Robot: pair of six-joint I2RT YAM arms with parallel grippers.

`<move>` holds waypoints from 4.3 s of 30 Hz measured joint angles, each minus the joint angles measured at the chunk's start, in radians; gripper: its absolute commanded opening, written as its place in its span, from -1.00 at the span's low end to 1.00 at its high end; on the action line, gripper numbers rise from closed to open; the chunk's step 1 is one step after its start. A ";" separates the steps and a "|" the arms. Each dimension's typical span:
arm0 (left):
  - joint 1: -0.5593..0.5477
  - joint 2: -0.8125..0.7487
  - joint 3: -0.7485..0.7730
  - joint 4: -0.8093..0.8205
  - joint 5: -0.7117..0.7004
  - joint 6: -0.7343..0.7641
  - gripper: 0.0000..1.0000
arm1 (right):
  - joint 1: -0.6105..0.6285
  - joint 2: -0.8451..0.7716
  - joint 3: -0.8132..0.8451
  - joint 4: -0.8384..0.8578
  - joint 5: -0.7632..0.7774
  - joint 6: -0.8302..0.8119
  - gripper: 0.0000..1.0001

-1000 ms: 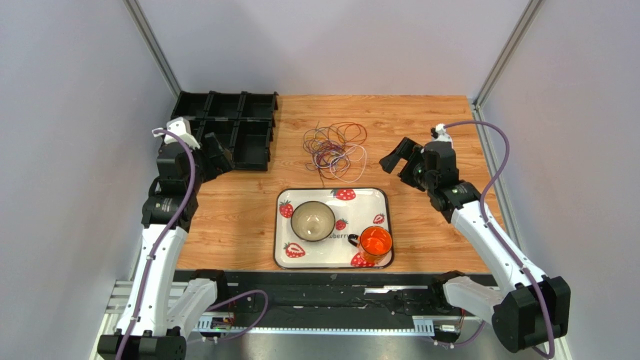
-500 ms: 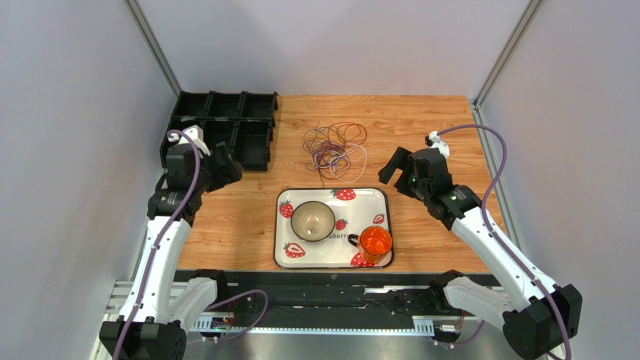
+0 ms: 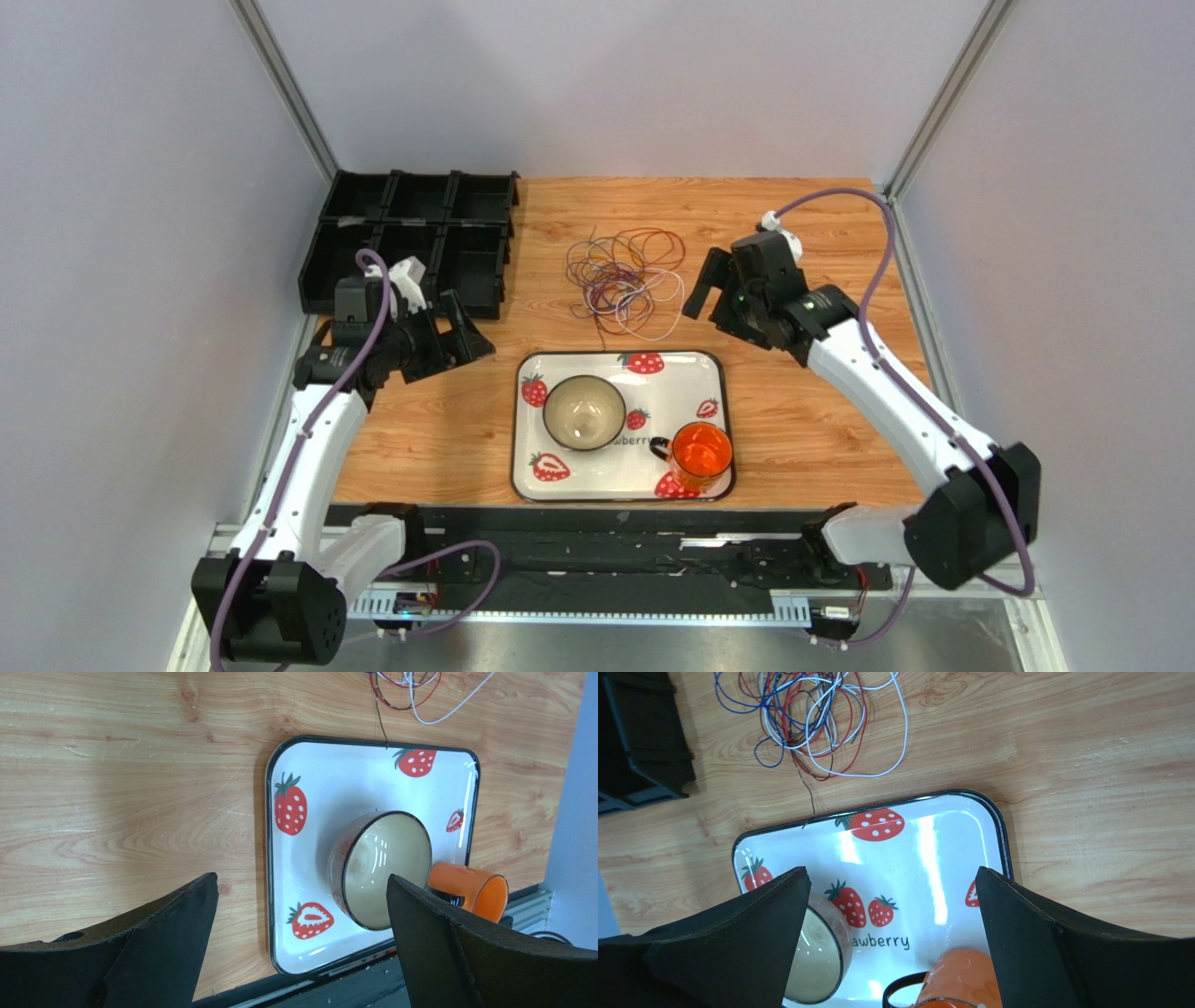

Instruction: Untangle the cables

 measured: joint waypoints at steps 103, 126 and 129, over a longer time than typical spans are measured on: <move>-0.432 1.145 1.131 -0.039 -0.183 0.005 -1.00 | 0.002 0.253 -0.339 0.545 -0.043 -0.194 0.83; -0.438 0.975 1.316 -0.122 -0.141 0.067 -1.00 | 0.002 0.167 -0.369 0.627 -0.158 -0.232 0.83; -0.438 0.940 1.345 -0.113 -0.111 0.066 -1.00 | 0.002 0.167 -0.373 0.642 -0.159 -0.235 0.83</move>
